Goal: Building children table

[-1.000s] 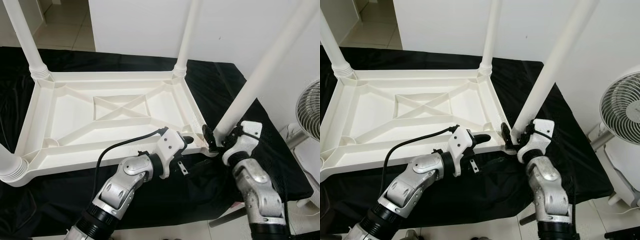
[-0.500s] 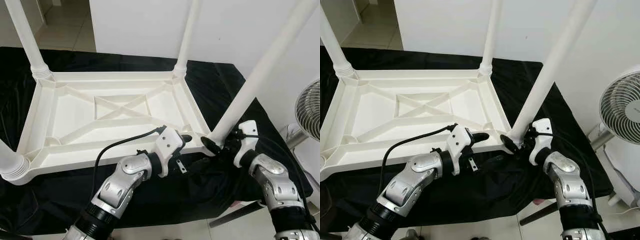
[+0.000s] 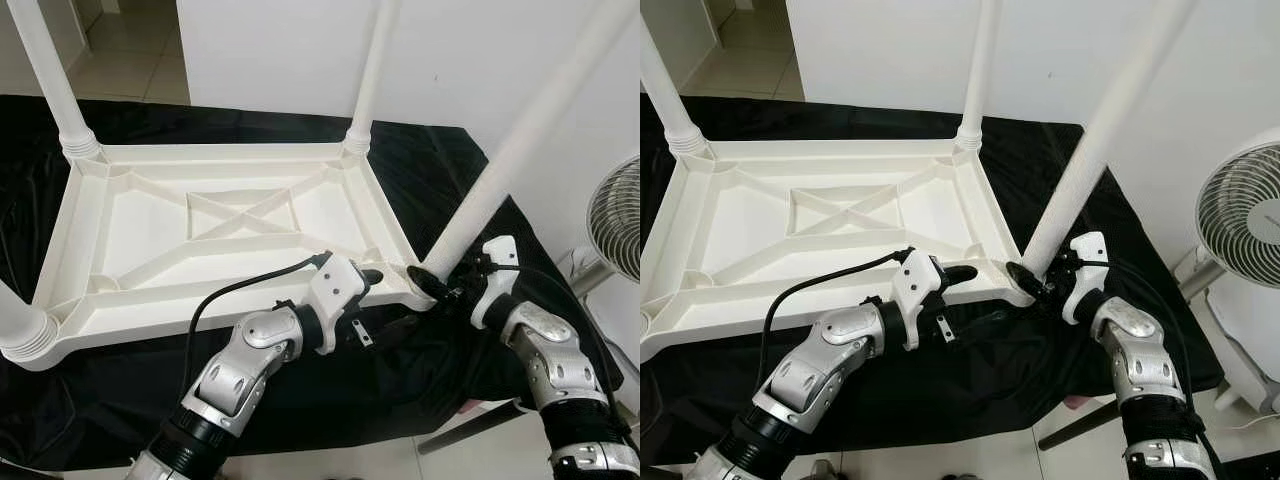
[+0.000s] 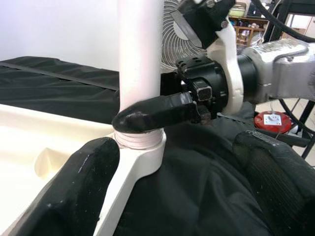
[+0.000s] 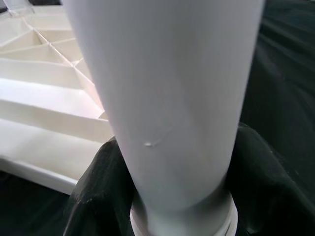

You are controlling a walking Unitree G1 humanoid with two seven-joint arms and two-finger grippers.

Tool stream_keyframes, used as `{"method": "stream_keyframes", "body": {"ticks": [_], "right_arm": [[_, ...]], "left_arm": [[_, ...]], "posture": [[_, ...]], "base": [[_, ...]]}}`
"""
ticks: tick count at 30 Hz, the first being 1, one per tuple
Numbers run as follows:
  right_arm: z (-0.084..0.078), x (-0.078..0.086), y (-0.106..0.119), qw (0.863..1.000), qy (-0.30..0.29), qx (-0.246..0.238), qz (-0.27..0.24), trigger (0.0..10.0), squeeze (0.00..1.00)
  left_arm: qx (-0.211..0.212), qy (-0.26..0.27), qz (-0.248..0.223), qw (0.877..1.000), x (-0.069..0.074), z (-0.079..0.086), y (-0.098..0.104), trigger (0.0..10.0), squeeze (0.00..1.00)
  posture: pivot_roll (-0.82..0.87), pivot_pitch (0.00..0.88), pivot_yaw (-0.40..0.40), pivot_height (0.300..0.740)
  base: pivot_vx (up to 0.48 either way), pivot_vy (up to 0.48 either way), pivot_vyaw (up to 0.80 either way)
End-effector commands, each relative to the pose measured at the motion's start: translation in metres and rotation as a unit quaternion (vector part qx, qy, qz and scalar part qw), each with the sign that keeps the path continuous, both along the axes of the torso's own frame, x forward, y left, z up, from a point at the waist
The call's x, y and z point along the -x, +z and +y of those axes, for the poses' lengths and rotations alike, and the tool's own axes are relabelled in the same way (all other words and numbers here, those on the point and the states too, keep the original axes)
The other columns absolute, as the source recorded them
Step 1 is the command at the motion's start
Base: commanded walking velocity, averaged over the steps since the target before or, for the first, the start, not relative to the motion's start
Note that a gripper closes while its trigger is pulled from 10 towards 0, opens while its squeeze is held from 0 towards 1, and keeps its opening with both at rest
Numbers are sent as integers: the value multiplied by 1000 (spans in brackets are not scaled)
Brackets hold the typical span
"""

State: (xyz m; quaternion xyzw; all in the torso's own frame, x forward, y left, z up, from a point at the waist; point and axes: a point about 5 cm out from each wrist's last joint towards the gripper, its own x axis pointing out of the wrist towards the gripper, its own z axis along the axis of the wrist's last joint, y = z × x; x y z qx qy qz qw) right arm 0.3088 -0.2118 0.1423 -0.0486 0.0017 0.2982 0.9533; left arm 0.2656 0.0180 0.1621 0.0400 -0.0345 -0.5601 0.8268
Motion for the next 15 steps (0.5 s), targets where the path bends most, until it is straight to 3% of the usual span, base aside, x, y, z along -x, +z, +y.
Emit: {"method": "stream_keyframes", "body": {"ticks": [1, 13, 15], "right_arm": [[6, 5, -8, 1000, -1, -9, 20, 10000, 0], [23, 18, -14, 986, -156, -47, 20, 10000, 0], [25, 20, -14, 975, -213, -59, 28, 10000, 0]], "left_arm": [[-2, -5, 0, 1000, 2, -2, 0, 10000, 0], [0, -13, 2, 1000, 3, -5, -1, 10000, 0], [0, -15, 2, 1000, 3, -6, 0, 10000, 0]], "posture": [[37, 97, -95, 740], [12, 102, -90, 740], [8, 102, -86, 740]], "base": [[0, 0, 0], [0, 0, 0], [0, 0, 0]]}}
